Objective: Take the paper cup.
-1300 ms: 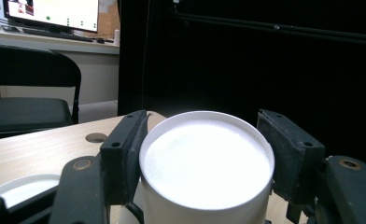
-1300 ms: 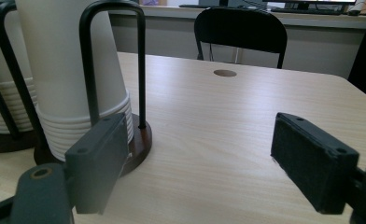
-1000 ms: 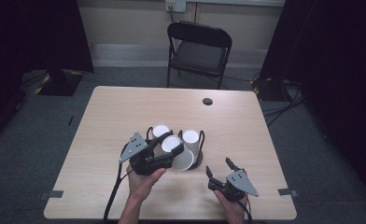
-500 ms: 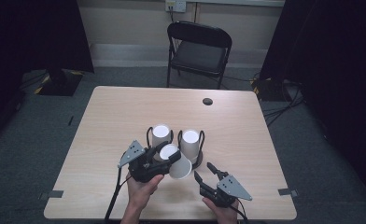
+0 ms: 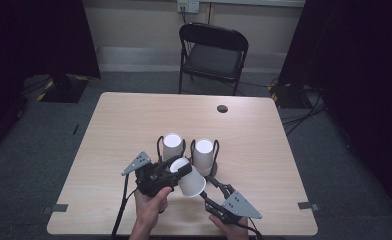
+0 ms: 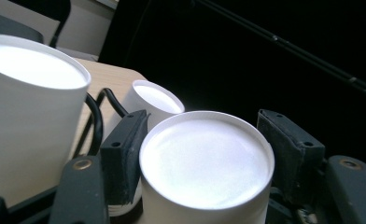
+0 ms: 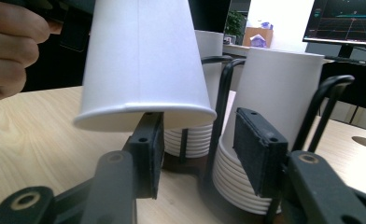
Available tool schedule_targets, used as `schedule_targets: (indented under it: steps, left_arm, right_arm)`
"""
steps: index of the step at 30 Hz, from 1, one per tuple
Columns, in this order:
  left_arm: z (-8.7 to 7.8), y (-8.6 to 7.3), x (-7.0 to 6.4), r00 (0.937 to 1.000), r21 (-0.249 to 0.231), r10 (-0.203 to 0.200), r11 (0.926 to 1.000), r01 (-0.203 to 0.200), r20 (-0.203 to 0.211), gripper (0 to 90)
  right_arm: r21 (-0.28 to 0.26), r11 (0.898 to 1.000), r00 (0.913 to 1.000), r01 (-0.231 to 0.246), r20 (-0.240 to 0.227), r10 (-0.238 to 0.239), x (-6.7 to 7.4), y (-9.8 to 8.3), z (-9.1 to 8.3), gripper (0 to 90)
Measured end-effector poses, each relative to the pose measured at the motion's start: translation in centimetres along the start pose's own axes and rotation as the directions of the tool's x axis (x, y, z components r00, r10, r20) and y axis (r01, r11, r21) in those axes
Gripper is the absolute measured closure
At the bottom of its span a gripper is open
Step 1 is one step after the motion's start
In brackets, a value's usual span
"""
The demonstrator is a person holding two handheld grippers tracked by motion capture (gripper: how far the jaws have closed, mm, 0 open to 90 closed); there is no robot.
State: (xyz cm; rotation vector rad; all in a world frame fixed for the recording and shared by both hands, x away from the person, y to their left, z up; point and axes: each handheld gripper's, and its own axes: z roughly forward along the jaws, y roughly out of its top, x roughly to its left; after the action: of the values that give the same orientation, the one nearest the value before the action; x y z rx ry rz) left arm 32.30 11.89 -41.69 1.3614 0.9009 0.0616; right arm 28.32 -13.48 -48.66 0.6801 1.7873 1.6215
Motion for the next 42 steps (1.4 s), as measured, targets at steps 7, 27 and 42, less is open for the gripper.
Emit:
schedule_targets:
  steps: [7,27,42]
  left_arm:
    - [-0.1,-0.1,-0.3,0.9991,0.009,-0.028,0.9996,0.028,0.033,35.4]
    - [0.6,-0.2,-0.3,0.9931,0.038,-0.083,0.9961,0.080,0.084,34.7]
    - [0.3,-0.1,0.2,0.9986,0.015,-0.037,0.9992,0.036,0.037,32.1]
  right_arm:
    - [-0.053,0.998,0.9989,0.032,-0.031,-0.034,0.3,0.4,0.2,62.9]
    - [-0.114,0.993,0.9992,0.033,0.024,-0.031,-0.1,0.8,0.5,78.2]
    - [-0.083,0.996,0.9983,0.045,-0.033,-0.047,0.3,1.0,0.4,84.8]
